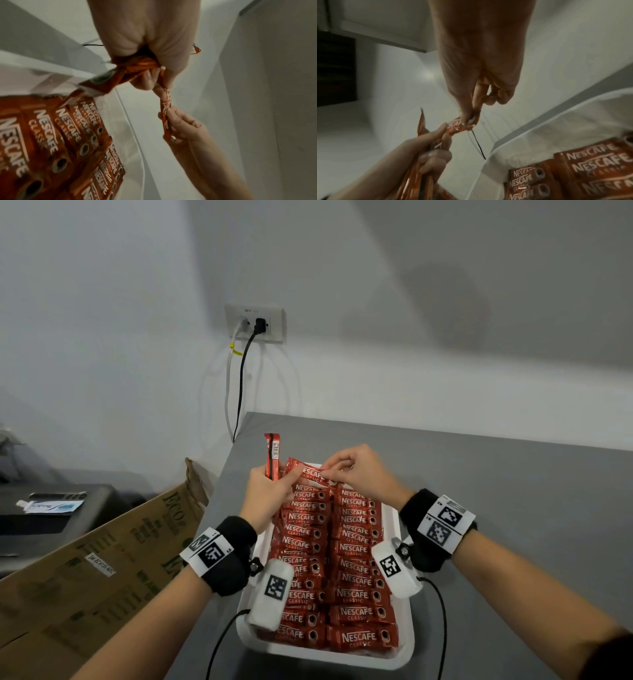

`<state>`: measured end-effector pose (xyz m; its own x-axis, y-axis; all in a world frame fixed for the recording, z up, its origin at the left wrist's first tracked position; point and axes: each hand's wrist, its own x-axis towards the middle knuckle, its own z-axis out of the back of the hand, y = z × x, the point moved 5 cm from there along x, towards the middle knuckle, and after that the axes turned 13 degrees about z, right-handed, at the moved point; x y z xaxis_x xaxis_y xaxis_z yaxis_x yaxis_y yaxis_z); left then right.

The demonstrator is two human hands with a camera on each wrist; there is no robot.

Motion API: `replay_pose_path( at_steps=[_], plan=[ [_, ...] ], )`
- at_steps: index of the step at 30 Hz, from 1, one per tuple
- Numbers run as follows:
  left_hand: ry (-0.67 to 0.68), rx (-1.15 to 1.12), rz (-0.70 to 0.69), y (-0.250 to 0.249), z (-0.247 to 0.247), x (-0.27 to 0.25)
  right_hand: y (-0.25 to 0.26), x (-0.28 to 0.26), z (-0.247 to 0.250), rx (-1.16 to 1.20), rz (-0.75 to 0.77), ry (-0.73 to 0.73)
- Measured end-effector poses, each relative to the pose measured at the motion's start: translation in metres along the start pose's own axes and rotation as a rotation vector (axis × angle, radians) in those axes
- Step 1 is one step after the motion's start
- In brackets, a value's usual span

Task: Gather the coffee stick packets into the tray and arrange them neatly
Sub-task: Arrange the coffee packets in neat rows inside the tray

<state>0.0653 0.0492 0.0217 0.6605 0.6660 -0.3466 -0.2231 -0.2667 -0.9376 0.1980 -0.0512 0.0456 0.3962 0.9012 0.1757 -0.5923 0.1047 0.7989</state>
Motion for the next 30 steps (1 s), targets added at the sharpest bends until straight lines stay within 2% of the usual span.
replay_pose_path(
  at_steps=[2, 5, 7, 10, 18, 21, 24, 27, 28, 30],
  plan=[
    [-0.037, -0.071, 0.039, 0.005, 0.003, 0.003, -0.009, 0.006, -0.004, 0.046, -0.037, 0.026],
    [-0.097, -0.058, 0.021, 0.005, 0.011, 0.006, -0.030, 0.019, -0.013, -0.147, -0.064, 0.030],
    [-0.117, -0.035, 0.007, 0.004, 0.016, 0.009, -0.041, 0.028, -0.025, -0.263, -0.088, 0.084],
    [-0.140, -0.052, 0.014, 0.005, 0.023, 0.012, -0.054, 0.039, -0.040, -0.291, -0.119, 0.161],
    [-0.094, -0.060, 0.011, 0.009, 0.021, 0.010, -0.063, 0.051, -0.055, -0.594, -0.053, 0.188],
    [-0.086, -0.057, 0.027, 0.009, 0.016, 0.010, -0.066, 0.052, -0.059, -0.631, -0.045, 0.192],
    [-0.082, -0.089, 0.039, 0.009, 0.014, 0.010, -0.060, 0.051, -0.051, -0.559, -0.057, 0.122],
    [-0.118, -0.171, 0.013, 0.004, 0.015, 0.010, -0.030, 0.041, -0.032, -0.284, -0.046, -0.052],
    [-0.134, -0.209, 0.004, 0.001, 0.014, 0.010, -0.017, 0.033, -0.031, -0.147, -0.034, -0.034],
    [-0.159, -0.270, -0.013, -0.004, 0.011, 0.010, 0.004, 0.013, -0.044, 0.060, -0.020, 0.166]
  ],
)
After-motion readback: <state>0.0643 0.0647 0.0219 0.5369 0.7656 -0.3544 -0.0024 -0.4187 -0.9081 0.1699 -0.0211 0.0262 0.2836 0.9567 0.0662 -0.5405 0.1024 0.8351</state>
